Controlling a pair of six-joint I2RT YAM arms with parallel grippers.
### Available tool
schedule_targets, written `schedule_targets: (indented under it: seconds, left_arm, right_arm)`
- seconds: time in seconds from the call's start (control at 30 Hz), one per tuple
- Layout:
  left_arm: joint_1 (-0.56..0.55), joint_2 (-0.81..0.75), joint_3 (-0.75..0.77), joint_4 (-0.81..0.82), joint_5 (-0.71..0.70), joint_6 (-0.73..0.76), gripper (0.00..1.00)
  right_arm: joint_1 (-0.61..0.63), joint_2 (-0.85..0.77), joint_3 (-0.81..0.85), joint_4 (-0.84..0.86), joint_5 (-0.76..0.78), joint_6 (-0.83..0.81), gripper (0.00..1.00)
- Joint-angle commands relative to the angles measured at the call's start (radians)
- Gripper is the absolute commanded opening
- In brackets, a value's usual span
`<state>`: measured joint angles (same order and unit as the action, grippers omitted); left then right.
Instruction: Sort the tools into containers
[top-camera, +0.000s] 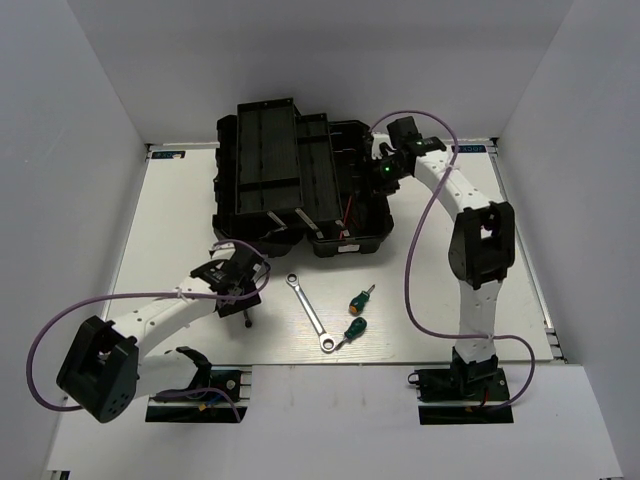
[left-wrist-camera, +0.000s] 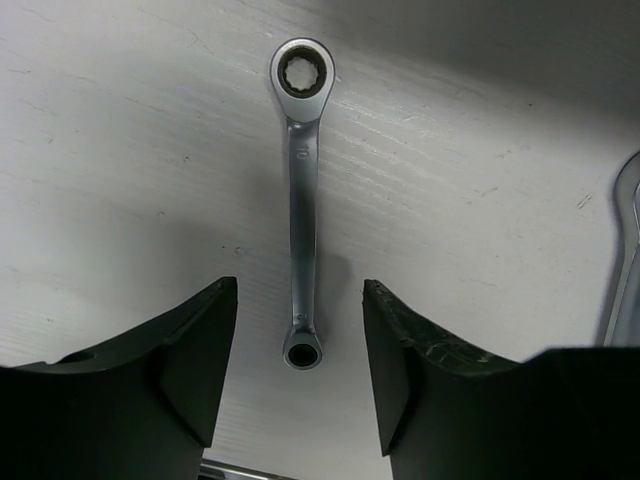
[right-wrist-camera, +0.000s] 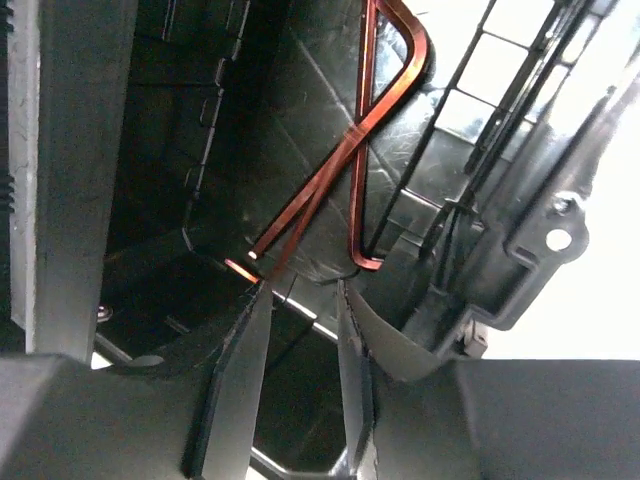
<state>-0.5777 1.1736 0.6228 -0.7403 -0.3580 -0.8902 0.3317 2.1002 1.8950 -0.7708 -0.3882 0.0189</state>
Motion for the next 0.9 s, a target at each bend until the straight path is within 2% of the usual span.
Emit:
schedule_targets:
  seconds: [0.0,0.07,0.2,0.47,0.87]
  left_arm:
    - [0.009,-0.026,-0.017,0.033,-0.007,0.019,0.63]
    - [0.018,-0.017,-0.028,0.045,-0.007,0.019,0.61]
    - [0.018,-0.017,-0.096,0.117,0.011,0.037,0.46]
    - [0.018,0.004,-0.129,0.200,-0.012,0.046,0.45]
    - [0.018,0.009,-0.149,0.222,-0.056,0.057,0.45]
  right_arm:
    - [-0.011,-0.106,-0.028,-0.007,-0.014,0.007,0.39]
    - [-0.023,-0.134,-0.069,0.008,-0.027,0.022,0.39]
    - [-0.042,-0.248,-0.204,0.022,-0.066,0.059,0.39]
    - [-0.069,-0.387,-0.411,0.054,-0.101,0.070,0.39]
    - [-0.083,-0.433,-0.482,0.061,-0.121,0.087,0.39]
